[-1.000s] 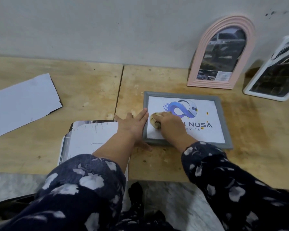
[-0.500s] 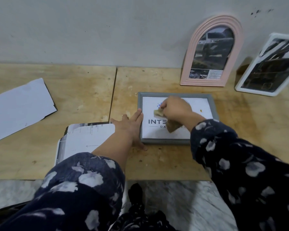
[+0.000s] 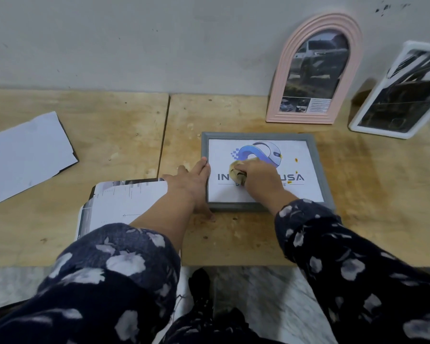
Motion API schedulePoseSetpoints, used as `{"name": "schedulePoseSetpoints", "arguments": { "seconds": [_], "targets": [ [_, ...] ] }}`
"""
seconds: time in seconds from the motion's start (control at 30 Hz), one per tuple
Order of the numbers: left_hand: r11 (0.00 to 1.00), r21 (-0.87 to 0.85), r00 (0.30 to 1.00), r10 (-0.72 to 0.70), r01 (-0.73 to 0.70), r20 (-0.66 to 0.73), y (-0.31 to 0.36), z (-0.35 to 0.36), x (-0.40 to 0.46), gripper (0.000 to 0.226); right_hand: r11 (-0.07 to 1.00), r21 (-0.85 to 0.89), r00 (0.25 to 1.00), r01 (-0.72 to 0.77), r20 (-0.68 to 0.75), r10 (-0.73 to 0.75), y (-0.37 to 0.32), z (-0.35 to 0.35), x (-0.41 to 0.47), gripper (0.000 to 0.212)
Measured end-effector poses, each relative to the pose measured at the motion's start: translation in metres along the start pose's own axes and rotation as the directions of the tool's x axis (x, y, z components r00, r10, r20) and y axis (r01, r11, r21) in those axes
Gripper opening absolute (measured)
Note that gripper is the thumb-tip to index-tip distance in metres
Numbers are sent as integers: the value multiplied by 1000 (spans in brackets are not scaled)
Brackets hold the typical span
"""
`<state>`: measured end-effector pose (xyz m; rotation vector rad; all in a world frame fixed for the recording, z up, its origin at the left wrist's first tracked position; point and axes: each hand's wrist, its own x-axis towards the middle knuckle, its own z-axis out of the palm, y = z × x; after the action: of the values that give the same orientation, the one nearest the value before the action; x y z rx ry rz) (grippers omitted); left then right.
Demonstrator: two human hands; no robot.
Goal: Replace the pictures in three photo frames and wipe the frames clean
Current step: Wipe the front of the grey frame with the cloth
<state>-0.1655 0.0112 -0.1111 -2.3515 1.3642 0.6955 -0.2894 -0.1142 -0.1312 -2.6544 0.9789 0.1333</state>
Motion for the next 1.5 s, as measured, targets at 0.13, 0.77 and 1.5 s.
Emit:
{"name": "schedulePoseSetpoints", "arguments": {
  "seconds": [0.13, 0.77, 1.5],
  "targets": [
    [1000, 4, 1000, -5, 5, 9, -1, -2, -1, 137, 1000, 15, 999, 25, -35, -24, -3, 5, -34, 39],
    [971, 56, 973, 231, -232, 8, 51, -19, 23, 130, 944, 226, 970, -240, 19, 242, 25, -60, 37, 27],
    [990, -29, 991, 135, -135, -22, 55, -19, 39, 63, 1000, 14, 998, 4, -59, -3, 29, -3, -64, 31]
  ]
}}
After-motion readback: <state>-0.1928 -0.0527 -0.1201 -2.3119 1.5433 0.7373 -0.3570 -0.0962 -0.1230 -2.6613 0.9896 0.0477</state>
